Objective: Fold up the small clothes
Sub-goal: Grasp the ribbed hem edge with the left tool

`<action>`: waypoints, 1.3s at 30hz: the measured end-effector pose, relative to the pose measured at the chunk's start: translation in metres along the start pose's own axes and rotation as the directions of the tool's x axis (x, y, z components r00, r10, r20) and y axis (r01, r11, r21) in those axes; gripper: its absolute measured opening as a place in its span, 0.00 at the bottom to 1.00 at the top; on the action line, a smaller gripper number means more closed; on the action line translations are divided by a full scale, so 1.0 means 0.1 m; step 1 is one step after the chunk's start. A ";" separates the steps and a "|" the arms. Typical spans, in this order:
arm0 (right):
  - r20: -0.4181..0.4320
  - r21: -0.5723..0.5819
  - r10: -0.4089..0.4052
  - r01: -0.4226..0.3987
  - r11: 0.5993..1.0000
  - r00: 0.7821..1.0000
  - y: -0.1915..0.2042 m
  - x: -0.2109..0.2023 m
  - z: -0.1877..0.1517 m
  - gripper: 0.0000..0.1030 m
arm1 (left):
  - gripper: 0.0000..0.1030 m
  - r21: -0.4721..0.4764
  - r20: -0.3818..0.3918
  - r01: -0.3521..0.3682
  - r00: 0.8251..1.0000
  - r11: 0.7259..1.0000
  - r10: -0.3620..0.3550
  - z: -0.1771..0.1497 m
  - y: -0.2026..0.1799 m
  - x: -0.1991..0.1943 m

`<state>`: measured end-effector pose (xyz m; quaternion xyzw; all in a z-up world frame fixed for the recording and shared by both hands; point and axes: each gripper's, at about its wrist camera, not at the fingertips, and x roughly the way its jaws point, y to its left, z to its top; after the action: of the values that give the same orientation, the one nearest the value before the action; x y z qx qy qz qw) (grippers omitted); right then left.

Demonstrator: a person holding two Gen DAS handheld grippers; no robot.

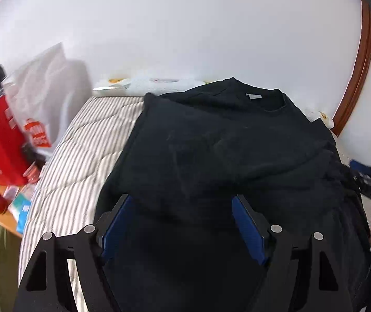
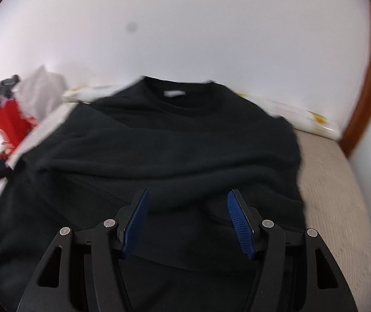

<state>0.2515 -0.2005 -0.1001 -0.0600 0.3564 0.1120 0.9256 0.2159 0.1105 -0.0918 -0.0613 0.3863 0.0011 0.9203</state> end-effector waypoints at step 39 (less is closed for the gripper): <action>-0.067 0.259 -0.255 0.264 0.929 0.965 -0.99 0.39 -0.27 0.60 | 0.09 -0.073 -0.074 -0.122 0.990 0.990 0.117 0.13 0.28 0.58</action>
<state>0.2865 -0.2948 -0.1432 0.0162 0.3718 -0.0611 0.9262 0.2643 0.1373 -0.1270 -0.0734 0.4206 0.0690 0.9016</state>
